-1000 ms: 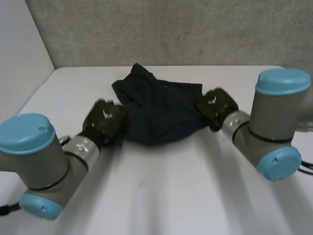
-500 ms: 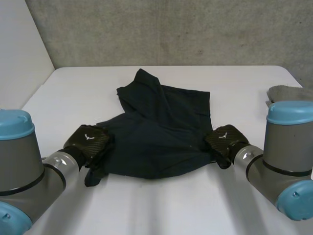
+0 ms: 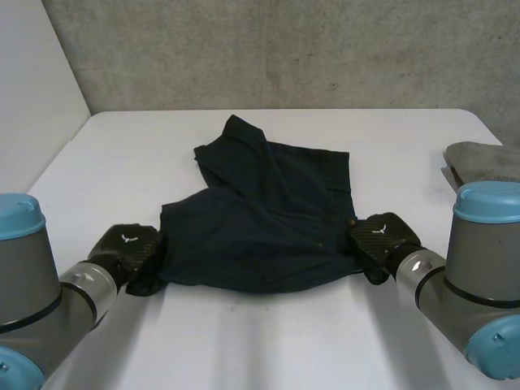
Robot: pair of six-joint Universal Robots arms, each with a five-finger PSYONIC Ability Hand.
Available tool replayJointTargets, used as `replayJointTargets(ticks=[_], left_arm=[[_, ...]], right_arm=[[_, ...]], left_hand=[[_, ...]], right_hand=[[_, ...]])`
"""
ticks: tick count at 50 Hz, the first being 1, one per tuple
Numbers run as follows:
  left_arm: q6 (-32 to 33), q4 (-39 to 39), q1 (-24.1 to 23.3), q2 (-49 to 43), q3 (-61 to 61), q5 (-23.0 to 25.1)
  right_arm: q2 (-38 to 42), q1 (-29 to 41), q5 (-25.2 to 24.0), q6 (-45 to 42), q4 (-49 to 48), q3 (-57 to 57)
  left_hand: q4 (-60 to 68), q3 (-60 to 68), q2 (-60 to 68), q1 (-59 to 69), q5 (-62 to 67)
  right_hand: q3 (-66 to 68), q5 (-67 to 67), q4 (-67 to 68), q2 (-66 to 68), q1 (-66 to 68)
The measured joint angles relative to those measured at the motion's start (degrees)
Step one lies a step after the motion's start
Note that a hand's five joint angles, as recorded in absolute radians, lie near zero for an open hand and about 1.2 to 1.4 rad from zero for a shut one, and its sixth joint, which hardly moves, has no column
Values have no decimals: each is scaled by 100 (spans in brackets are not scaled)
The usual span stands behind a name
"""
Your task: Fold the laundry.
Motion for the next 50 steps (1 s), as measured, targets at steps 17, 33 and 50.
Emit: replayJointTargets(ticks=[17,33,50], left_arm=[[1130,-2573,-181,837,-63,44],[1374,-2494,-401,344,202,-9],[1296,-1988,-549,-285,824,-4]], right_arm=[[-790,-23,-262,-1776,2800,-410],[-934,-20,-311,-2222,3106,-15],[-968,-42,-431,-763,2282,111]], left_hand=[[226,220,191,0,101],[227,229,204,0,101],[228,229,204,0,101]], right_hand=[[0,0,0,0,0],[0,0,0,0,0],[-3329,-3196,-3374,-3212,-2597]])
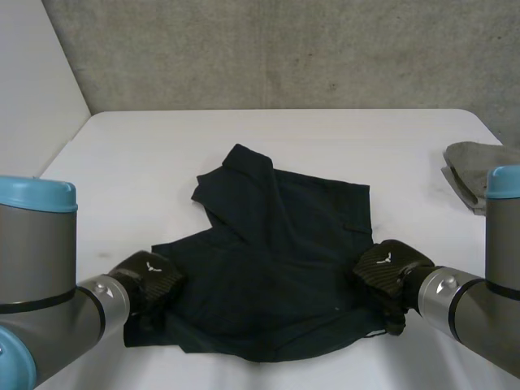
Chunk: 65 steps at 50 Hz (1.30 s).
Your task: Fold the laundry.
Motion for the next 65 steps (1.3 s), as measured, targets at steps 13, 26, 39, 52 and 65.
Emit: replayJointTargets(ticks=[13,26,39,52,65], left_arm=[[2,57,-41,-44,183,-3],[-129,71,18,-80,371,10],[-126,89,-12,-554,711,23],[-61,1898,142,-1314,2811,4],[-295,6614,295,-629,3404,-160]], right_arm=[[-74,-136,-550,179,853,81],[-68,-43,-406,190,-12,638],[222,15,252,80,-1138,181],[1433,566,1061,-81,-1306,-3039],[1750,624,1359,-68,-4518,-5828]], left_hand=[[0,0,0,0,0],[0,0,0,0,-1],[1,3,5,-1,-1],[25,22,14,-1,-1],[26,24,18,-1,-1]], right_hand=[[-1151,-1206,-1185,-1107,-922],[1182,1069,1187,1259,842],[3324,3147,3387,3215,2539],[3327,3187,3388,3215,2544],[3345,3193,3388,3215,2545]])
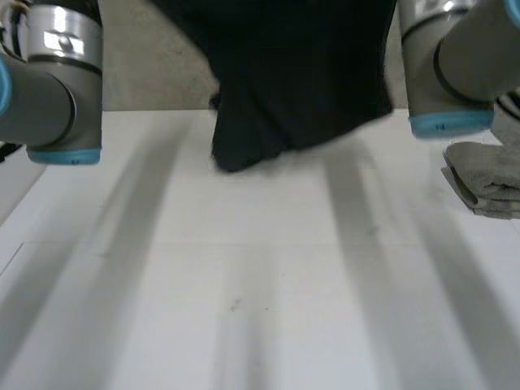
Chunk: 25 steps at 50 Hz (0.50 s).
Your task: Fold the laundry.
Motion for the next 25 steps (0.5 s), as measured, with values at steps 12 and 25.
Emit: replayJointTargets(ticks=[12,25], left_arm=[[-1171,-420,98,61,-998,-36],[-533,-3240,-384,-331,-2433,-96]], right_arm=[[25,5,-155,-4,10,1061],[687,-45,-176,-176,2560,2571]], left_hand=[[0,20,5,0,0],[1,29,10,0,0]], right_hand=[[0,42,0,0,33],[0,42,0,0,33]])
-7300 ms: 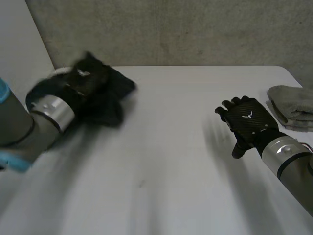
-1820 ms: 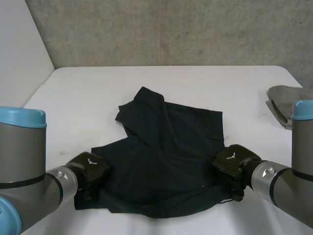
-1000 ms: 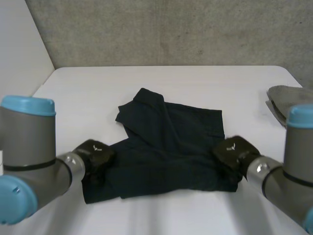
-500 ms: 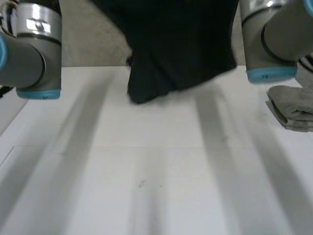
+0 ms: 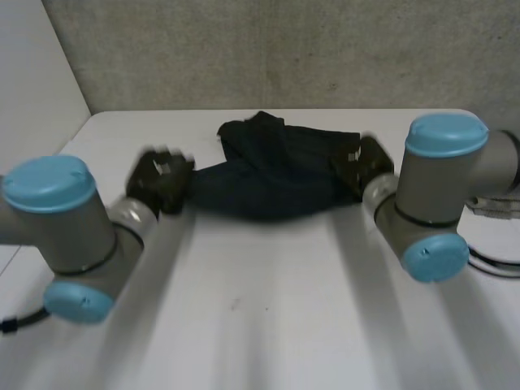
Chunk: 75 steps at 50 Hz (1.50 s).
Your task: Fold the laundry.
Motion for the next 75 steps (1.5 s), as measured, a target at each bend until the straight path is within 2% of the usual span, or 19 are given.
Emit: replayJointTargets(ticks=[3,8,15,21,24,27,28,29,30,33,34,35,39,45,49,55,62,75], left_arm=[[360,-764,-158,21,-148,-128],[766,-1872,-287,547,-468,-560],[901,-2829,-427,1563,-1099,-900],[844,-3783,-1079,1965,-1558,-902],[818,-3986,-1369,1975,-1612,-906],[812,-3983,-1426,1965,-1578,-911],[809,-3939,-1419,1955,-1531,-913],[809,-3872,-1385,1943,-1473,-918],[810,-3817,-1343,1935,-1425,-917],[818,-3575,-1142,1923,-1233,-910],[825,-3358,-941,1909,-1062,-896],[825,-3358,-941,1909,-1062,-896],[830,-2677,-324,1707,-553,-667],[610,-2032,288,876,212,238],[-137,-1905,668,-112,997,1015],[-991,-1909,921,-1106,1783,1596],[-1363,-1847,955,-1868,2363,1834],[-1579,-1716,878,-2482,3041,1704]], right_arm=[[-48,-7,-25,-26,384,307],[-587,-8,-40,-136,793,914],[-1334,-24,-99,-495,1735,1649],[-1843,-64,-123,-1263,2671,2451],[-2054,-109,-138,-1538,2843,2764],[-2159,-143,-152,-1644,2833,2921],[-2195,-159,-160,-1673,2797,2979],[-2240,-183,-174,-1700,2713,3055],[-2256,-205,-182,-1702,2639,3092],[-2272,-281,-190,-1684,2422,3168],[-2273,-343,-195,-1663,2267,3221],[-2273,-343,-195,-1663,2267,3221],[-2265,-503,-206,-1572,1794,3423],[-2256,-560,-213,-1466,1384,3665],[-2251,-557,-215,-1394,1197,3778],[-2247,-549,-220,-1264,997,3893],[-2240,-547,-222,-1198,867,3994],[-2238,-547,-221,-1118,752,4048]], left_hand=[[1,0,0,0,0],[0,0,0,0,0],[0,0,1,0,0],[0,0,1,0,0],[-204,-195,-193,-52,-98],[-204,-195,-193,-52,-98],[-2859,-2795,-2951,-2825,-2608],[-3870,-3860,-3900,-3843,-3615],[-4241,-4162,-4229,-4100,-3981],[-4241,-4162,-4229,-4100,-3981],[-5594,-5535,-5562,-5218,-5341],[-5594,-5535,-5562,-5218,-5341],[-5562,-5520,-5523,-5157,-5301],[-5071,-5058,-5042,-4617,-4801],[-4319,-4318,-4293,-3849,-4040],[-4082,-4099,-4084,-3717,-3804],[-3771,-3773,-3786,-3392,-3505],[-3947,-3883,-3898,-3478,-3713]], right_hand=[[0,0,0,0,0],[0,0,0,0,0],[0,0,0,0,0],[0,0,0,0,0],[0,0,0,0,0],[0,0,0,0,0],[0,0,0,0,0],[0,0,0,0,0],[0,0,0,0,0],[0,0,0,0,0],[0,0,0,0,0],[0,0,0,0,0],[0,0,0,0,0],[0,0,0,0,0],[0,0,0,0,28],[0,0,0,0,28],[0,0,0,0,28],[0,0,0,0,28]])
